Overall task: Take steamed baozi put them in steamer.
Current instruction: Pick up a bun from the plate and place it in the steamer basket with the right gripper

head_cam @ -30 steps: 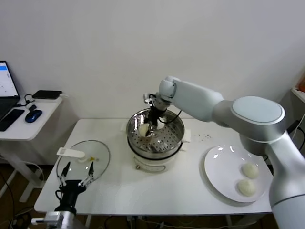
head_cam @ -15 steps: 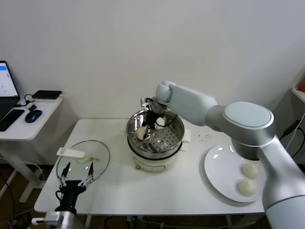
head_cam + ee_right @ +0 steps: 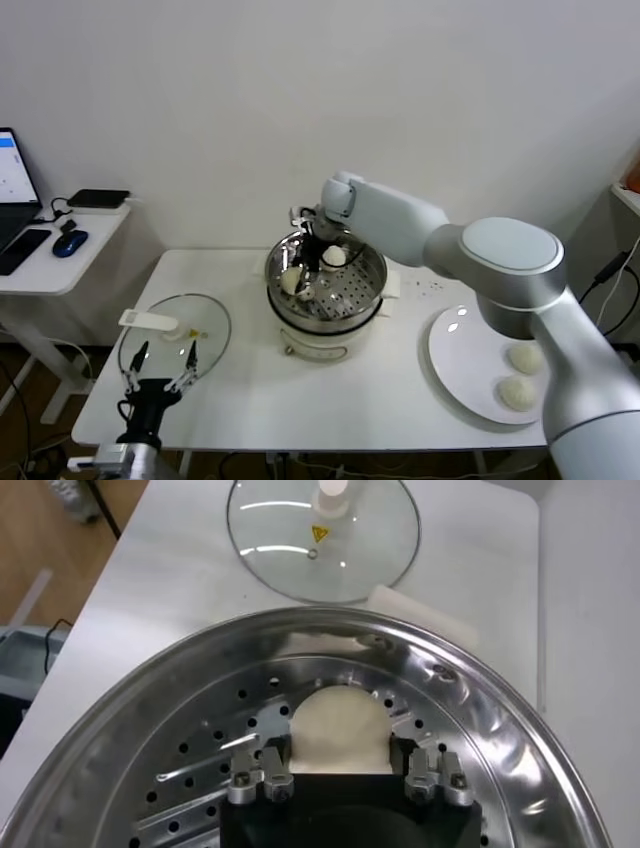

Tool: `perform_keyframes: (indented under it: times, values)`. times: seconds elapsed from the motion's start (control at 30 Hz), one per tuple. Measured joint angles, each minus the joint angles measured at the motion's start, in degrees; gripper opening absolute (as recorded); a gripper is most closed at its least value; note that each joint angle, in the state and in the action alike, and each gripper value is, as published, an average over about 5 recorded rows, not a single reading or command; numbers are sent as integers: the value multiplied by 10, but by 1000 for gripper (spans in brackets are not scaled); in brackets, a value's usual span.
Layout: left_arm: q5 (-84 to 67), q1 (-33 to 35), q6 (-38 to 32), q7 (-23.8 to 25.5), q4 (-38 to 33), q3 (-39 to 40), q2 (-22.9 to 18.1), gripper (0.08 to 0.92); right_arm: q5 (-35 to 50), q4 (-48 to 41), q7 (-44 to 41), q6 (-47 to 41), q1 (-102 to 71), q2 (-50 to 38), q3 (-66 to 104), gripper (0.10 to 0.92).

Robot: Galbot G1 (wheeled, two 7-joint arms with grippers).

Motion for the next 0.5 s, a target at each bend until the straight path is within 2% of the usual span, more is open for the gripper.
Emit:
perform_keyframes:
  times: [0.1,0.3,0.5]
  values:
    - [0,0,0,0,0,0,0,823,-1,0,1,1,-1,0,1,659]
    - [0,0,0,0,0,0,0,823,-2,4,0,1,1,-5,1,800]
    - [0,0,0,0,1,0,0,823,0,19,-1,-1,10,-17,0,822]
